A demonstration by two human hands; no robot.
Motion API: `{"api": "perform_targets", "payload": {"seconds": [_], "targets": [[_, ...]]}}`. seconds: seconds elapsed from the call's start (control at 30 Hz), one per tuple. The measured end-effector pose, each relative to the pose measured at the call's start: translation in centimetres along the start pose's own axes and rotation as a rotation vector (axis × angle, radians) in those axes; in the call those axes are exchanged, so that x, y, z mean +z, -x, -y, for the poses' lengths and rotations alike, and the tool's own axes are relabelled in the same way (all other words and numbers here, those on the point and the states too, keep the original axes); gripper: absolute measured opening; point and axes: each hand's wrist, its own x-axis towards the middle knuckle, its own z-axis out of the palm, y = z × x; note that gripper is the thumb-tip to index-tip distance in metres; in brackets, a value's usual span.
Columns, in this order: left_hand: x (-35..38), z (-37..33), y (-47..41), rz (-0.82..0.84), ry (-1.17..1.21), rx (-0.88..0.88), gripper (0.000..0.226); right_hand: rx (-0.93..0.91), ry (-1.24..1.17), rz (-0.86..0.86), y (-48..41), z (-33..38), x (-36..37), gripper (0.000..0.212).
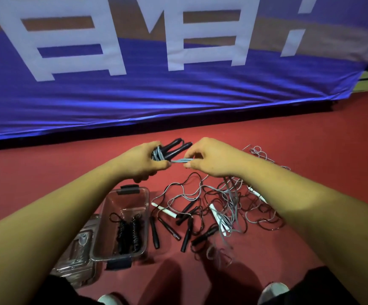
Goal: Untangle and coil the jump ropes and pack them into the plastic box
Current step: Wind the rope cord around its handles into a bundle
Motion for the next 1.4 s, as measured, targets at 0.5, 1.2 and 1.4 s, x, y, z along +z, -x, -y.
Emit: {"api": "perform_targets", "payload": {"seconds": [0.5, 1.2, 1.4], "targets": [[2.3, -2.6, 1.7, 0.171, -0.428, 0.225, 0.046, -0.037, -0.145, -0.121, -0.6, -1.6, -0.6, 0.025], [1.2, -4.5, 2.7, -0.099, 0.349, 0.343, 0.007, 0.188, -1.164, 0.089, -1.3, -2.4, 3.2, 0.024], [0.1, -4.5, 1.2, -0.24, 0.371, 0.158, 0.017, 0.162, -0.796, 0.189, -0.7, -2.1, 3.2, 0.024]]}}
